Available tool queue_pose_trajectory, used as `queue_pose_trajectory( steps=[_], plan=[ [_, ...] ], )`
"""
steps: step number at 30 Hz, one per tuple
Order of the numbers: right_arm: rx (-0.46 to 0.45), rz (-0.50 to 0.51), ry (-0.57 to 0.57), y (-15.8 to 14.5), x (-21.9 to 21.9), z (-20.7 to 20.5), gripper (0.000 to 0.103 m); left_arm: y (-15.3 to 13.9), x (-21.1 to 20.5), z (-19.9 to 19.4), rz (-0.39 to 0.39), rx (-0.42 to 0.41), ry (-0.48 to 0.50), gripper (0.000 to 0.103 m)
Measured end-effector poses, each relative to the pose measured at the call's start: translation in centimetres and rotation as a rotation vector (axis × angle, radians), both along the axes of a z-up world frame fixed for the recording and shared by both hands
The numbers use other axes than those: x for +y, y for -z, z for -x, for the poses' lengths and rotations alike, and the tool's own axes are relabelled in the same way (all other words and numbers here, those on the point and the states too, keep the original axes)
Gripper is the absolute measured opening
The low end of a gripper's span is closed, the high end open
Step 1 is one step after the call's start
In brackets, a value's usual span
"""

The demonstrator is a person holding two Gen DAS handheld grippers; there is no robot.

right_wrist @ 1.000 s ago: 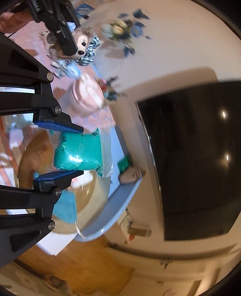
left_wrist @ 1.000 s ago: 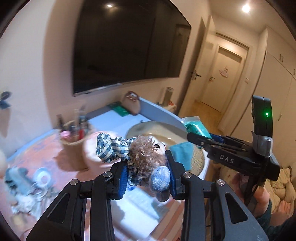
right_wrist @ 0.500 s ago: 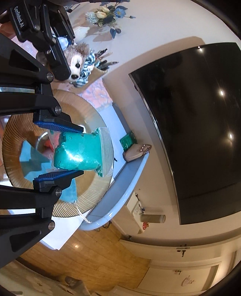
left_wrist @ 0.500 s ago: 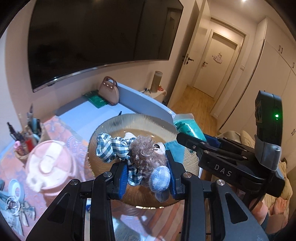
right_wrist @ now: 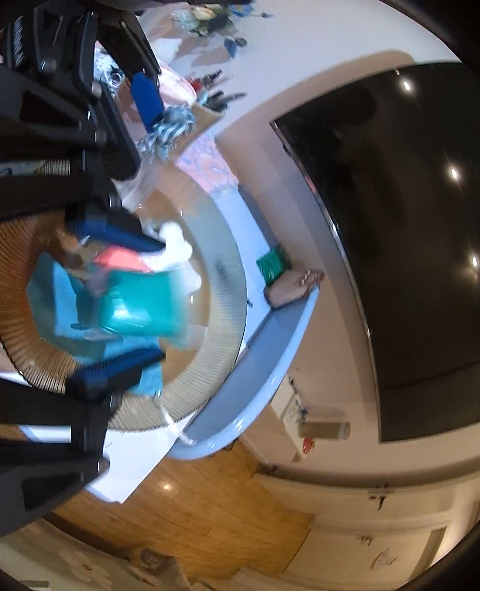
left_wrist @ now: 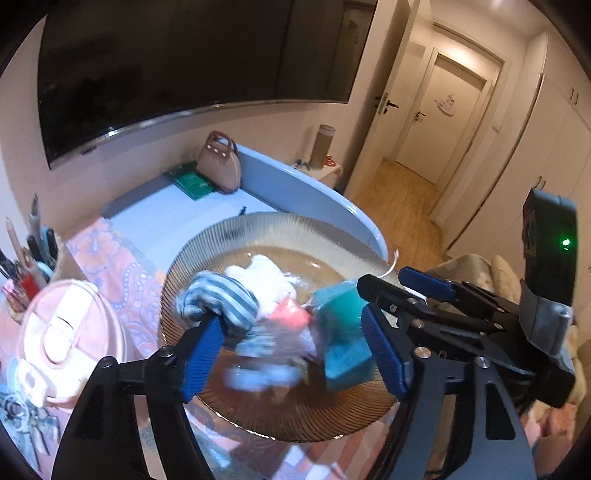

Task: Organize books
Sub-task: 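Carry the brown plush and green packet to the glass plate and release both, then move both open tools back over the desk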

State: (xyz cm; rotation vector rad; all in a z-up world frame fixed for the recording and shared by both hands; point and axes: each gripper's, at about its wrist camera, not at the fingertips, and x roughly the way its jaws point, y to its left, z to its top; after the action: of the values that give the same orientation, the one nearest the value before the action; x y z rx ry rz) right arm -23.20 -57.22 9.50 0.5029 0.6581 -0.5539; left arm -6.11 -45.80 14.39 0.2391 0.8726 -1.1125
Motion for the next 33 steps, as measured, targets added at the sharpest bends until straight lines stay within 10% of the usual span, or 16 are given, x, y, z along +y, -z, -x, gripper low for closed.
queue_pose_trajectory(
  steps=[19,33],
  plan=[
    [-0.046,0.068,0.008,-4.5,4.5,3.0,0.059,-4.4,3.1,-0.2,0.176,0.103,0.144,0.073],
    [-0.027,0.032,-0.069,-3.2,5.0,2.1,0.059,-3.8,7.5,-1.6,0.146,0.153,0.114,0.073]
  ],
)
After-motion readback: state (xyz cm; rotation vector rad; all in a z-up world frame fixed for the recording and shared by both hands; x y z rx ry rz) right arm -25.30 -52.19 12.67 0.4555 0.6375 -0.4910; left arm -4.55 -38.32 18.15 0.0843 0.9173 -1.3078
